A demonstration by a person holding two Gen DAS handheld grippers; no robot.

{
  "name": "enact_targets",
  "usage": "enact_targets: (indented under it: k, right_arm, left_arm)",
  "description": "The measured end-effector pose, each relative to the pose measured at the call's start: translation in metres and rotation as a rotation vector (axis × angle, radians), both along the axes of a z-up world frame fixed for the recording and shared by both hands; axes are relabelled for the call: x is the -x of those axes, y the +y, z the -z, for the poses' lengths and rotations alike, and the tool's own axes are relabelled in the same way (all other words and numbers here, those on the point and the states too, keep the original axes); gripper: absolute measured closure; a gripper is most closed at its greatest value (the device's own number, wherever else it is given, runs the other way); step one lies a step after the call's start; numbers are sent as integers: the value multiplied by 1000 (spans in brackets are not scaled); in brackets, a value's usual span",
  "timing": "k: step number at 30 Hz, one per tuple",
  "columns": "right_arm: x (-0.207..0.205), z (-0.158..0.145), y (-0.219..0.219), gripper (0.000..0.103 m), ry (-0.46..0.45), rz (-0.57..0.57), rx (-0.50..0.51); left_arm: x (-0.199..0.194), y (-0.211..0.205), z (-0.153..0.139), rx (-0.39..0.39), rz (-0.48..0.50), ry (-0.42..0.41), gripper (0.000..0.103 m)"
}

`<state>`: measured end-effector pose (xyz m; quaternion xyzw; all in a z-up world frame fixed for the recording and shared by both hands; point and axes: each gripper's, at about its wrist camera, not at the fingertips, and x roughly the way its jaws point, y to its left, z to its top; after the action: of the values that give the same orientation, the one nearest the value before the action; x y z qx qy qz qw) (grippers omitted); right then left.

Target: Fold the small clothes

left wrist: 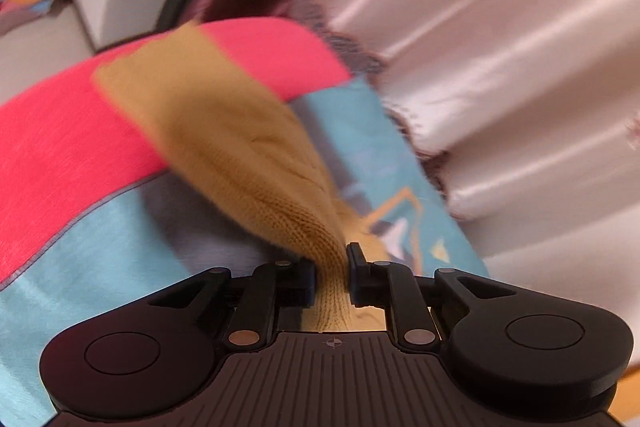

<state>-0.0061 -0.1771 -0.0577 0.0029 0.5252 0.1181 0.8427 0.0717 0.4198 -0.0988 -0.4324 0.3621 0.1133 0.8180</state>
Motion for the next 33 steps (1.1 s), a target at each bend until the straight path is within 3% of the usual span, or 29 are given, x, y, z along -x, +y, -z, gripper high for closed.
enact_targets:
  k: [1,2,11,19,26,31,33]
  right_arm:
    - [-1,0,1,39,-1,-3,0]
    - [-2,0,2,39,-1,-5,-2]
    - [-5,3,2,39,6,9,-21]
    - [-3,6,-4,39,13,44,-50]
    - [-3,12,-11,39,37,70,-71]
    - [-7,14,-10,39,43,70,-79]
    - [-8,15,-10,39,45,70,-83]
  left_arm:
    - [-1,-5,-7,-12,22,-16,28]
    - [-3,-11,-12,-20,44,-31,38]
    - [-16,-94,-68,-111,329,-179,37]
    - [-5,-165,-94,-108,560,-284,37]
    - [2,-189,-89,-117,604,-246,38]
    - [-5,-244,-90,-157,727,-261,38]
    - [-11,-273,-86,-165,777,-262,30]
